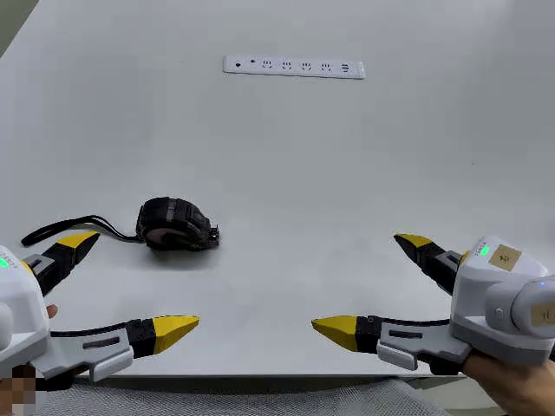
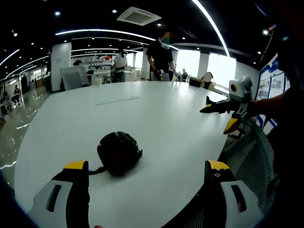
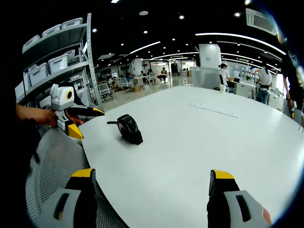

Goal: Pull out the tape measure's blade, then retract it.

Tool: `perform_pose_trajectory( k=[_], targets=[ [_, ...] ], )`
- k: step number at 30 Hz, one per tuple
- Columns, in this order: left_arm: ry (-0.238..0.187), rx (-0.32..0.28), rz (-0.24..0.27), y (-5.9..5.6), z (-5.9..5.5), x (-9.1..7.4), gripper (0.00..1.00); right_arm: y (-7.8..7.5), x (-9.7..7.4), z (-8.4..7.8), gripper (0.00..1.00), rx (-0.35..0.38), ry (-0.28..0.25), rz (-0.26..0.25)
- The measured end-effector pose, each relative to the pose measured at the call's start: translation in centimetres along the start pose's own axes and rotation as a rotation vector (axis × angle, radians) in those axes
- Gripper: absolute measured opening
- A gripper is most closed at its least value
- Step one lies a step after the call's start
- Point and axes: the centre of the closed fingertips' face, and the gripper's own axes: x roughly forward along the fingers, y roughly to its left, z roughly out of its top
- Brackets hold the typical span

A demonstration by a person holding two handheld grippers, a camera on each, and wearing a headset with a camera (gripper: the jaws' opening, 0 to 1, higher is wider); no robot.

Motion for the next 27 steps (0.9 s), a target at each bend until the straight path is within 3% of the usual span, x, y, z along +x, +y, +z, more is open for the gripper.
perform_pose_trajectory(
  k=[27],
  targets=[
    [0.033,0.030,-0.015,0.32,0.15,0.57,0.99,-0.69,0.13,-0.66,0.99,-0.012,0.040,0.013]
  ],
)
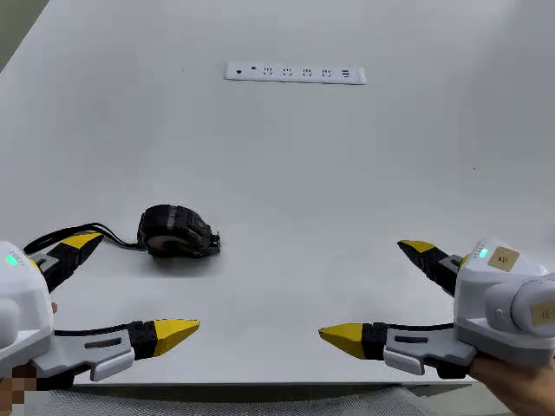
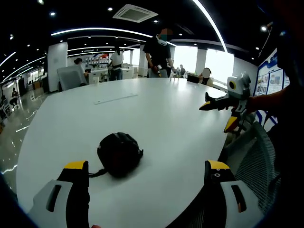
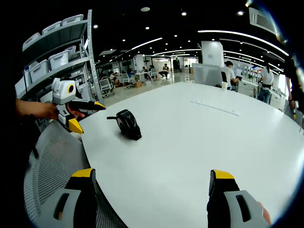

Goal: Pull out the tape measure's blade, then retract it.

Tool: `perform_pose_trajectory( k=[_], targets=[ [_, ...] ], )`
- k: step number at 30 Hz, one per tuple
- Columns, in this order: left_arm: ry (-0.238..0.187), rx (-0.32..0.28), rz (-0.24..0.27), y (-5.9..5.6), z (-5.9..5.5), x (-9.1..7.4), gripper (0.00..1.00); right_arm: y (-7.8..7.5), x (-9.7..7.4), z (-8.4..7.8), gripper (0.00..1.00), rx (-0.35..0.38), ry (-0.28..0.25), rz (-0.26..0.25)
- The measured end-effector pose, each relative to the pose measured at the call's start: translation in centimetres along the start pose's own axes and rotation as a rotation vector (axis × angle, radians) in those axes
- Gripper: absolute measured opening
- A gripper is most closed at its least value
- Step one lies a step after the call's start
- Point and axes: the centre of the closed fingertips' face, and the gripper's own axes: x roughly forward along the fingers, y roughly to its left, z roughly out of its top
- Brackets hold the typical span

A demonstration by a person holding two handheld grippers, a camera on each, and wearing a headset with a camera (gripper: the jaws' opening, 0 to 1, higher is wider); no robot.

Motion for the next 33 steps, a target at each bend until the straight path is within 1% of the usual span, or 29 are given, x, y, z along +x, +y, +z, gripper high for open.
perform_pose_trajectory(
  k=[4,7,16,22,24,27,31,33],
  targets=[
    [0.012,0.011,-0.006,0.2,-0.1,0.1,0.99,0.0,0.2,-0.1,0.99,-0.001,0.013,0.013],
    [0.021,0.018,-0.013,0.4,-0.1,0.2,0.99,-0.2,0.4,0.0,0.99,-0.015,0.012,0.014],
    [0.032,0.026,-0.026,0.9,0.1,0.9,0.99,-0.8,1.3,0.1,0.99,-0.024,0.023,0.031],
    [0.042,0.034,-0.037,1.3,0.1,1.4,0.99,-0.8,1.9,0.0,0.97,-0.032,0.045,0.056],
    [0.052,0.040,-0.043,1.4,0.1,1.6,0.99,-1.0,2.2,0.0,0.96,-0.042,0.051,0.065],
    [0.059,0.049,-0.048,1.9,0.1,1.9,0.99,-1.1,2.7,0.0,0.96,-0.055,0.063,0.081],
    [0.062,0.056,-0.054,2.4,0.3,2.2,0.99,-1.3,3.3,0.2,0.95,-0.078,0.061,0.097],
    [0.069,0.064,-0.062,2.5,0.3,2.4,0.99,-1.4,3.6,0.2,0.95,-0.083,0.070,0.105]
  ],
)
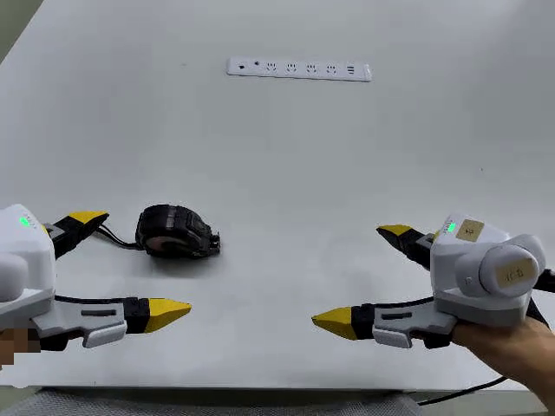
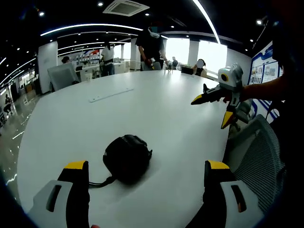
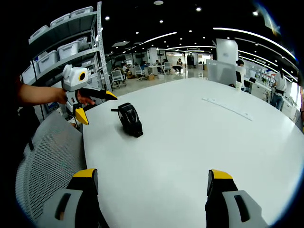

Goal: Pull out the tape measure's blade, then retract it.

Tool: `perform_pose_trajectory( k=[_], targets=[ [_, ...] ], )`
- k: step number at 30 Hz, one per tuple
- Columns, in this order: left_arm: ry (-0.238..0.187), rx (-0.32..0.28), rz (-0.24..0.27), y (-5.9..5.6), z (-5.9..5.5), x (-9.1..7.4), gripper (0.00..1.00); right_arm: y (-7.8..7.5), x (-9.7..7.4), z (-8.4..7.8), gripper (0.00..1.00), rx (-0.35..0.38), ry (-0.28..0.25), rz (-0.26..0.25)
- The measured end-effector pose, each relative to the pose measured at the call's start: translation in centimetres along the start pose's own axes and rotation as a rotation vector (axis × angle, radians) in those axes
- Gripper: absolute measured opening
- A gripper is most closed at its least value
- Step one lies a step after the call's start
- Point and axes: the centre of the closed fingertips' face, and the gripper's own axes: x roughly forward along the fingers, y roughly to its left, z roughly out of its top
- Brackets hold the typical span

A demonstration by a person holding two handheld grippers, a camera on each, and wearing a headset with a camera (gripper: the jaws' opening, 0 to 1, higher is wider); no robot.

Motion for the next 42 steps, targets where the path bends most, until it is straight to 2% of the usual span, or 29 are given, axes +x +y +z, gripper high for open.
perform_pose_trajectory(
  k=[15,20,27,31,39,42],
  targets=[
    [0.064,0.061,-0.059,0.9,-0.6,1.2,0.96,-0.8,1.9,0.0,0.92,-0.075,0.052,0.066],
    [0.071,0.055,-0.074,1.3,-0.6,1.5,0.90,-0.9,2.8,0.1,0.90,-0.100,0.060,0.102],
    [0.095,0.087,-0.096,1.6,-0.8,2.0,0.88,-0.5,4.1,0.3,0.90,-0.141,0.083,0.159],
    [0.124,0.110,-0.118,1.7,-1.1,2.3,0.86,-0.5,5.0,0.5,0.89,-0.166,0.090,0.186],
    [0.162,0.156,-0.143,2.4,-1.4,3.0,0.82,-0.4,6.7,1.1,0.86,-0.222,0.094,0.229],
    [0.184,0.172,-0.157,2.7,-1.5,3.3,0.78,-0.4,7.3,1.2,0.82,-0.289,0.104,0.249]
  ],
)
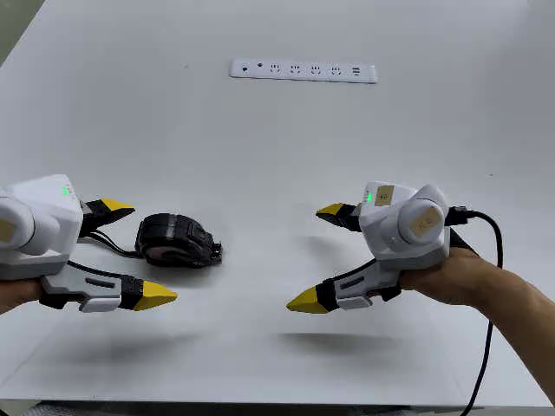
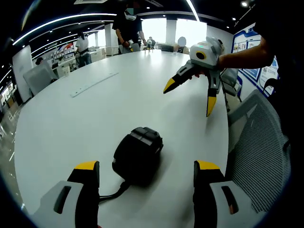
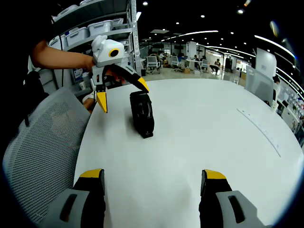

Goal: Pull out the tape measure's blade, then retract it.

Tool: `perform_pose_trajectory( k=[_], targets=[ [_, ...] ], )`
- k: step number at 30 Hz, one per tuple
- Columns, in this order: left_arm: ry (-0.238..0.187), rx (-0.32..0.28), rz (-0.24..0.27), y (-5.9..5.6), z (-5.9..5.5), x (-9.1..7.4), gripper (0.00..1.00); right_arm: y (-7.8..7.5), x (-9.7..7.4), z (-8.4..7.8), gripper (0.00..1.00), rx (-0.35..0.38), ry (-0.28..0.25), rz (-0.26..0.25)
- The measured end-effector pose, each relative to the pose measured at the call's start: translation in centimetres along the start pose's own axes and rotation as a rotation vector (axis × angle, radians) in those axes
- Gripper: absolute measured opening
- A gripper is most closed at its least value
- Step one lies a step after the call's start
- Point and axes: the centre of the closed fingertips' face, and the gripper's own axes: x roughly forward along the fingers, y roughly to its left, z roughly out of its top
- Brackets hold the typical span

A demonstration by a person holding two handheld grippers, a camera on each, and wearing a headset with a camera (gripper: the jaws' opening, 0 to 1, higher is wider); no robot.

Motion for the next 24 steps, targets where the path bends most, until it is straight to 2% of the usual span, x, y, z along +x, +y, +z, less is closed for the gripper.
perform_pose_trajectory(
  k=[12,17,24],
  targets=[
    [0.062,0.089,-0.042,1.2,-0.3,0.4,0.59,-0.6,2.4,1.0,0.70,-0.080,0.015,0.049],
    [0.095,0.111,-0.062,1.7,-0.6,0.4,0.53,-0.7,3.1,1.3,0.59,-0.133,0.018,0.071],
    [0.128,0.165,-0.097,2.0,-0.9,0.5,0.46,-0.4,4.3,2.0,0.51,-0.161,0.010,0.108]
  ],
)
